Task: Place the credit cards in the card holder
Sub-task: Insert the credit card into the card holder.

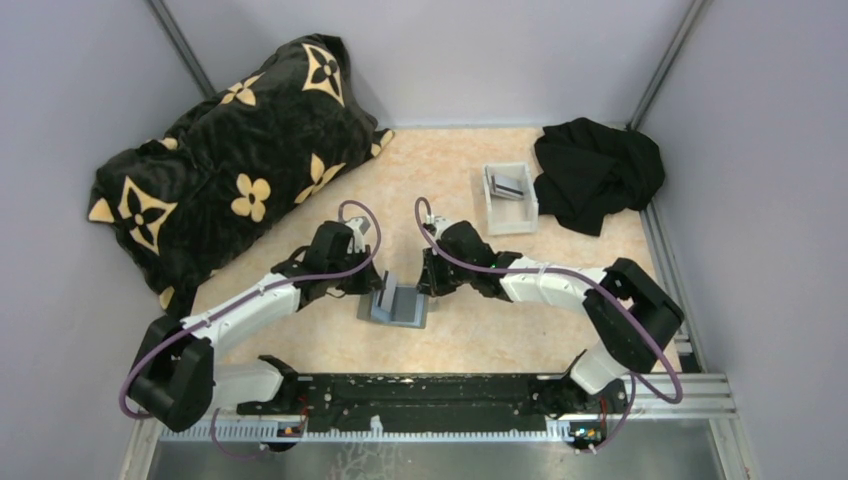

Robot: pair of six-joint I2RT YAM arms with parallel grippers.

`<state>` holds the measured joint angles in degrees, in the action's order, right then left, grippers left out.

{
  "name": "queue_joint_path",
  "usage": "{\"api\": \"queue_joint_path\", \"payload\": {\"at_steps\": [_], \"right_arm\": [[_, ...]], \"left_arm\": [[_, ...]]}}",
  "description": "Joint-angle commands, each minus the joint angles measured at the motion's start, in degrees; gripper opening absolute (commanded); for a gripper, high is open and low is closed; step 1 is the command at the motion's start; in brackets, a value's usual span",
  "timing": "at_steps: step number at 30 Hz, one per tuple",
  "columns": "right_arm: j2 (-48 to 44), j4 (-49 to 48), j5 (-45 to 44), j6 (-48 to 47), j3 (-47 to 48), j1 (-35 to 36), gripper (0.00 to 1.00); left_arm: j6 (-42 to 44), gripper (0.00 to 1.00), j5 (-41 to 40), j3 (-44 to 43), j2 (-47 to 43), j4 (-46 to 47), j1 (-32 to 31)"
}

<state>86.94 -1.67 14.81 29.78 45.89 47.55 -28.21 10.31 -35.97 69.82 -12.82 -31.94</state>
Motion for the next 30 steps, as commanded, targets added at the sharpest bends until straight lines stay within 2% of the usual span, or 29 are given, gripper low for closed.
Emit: {"api": "queue_joint_path", "payload": {"at_steps": [1,15,30], "right_arm": [[1.3,-3.5,-1.9,1.4,2.1,1.0,0.01],[4.7,-4.3,-3.1,2.2,1.0,2.6,0.0],[7.1,-4.9,-4.7,2.6,-0.3,3.6,0.0]], "left_arm": [[-0.1,0.0,4.8,-0.7,-0.3,-0.2,2.4],[-3.1,0.0,10.0,2.4,-0.7,1.9,4.1],[-5.5,0.0,6.0,3.3,-0.3,0.6,4.2]]}}
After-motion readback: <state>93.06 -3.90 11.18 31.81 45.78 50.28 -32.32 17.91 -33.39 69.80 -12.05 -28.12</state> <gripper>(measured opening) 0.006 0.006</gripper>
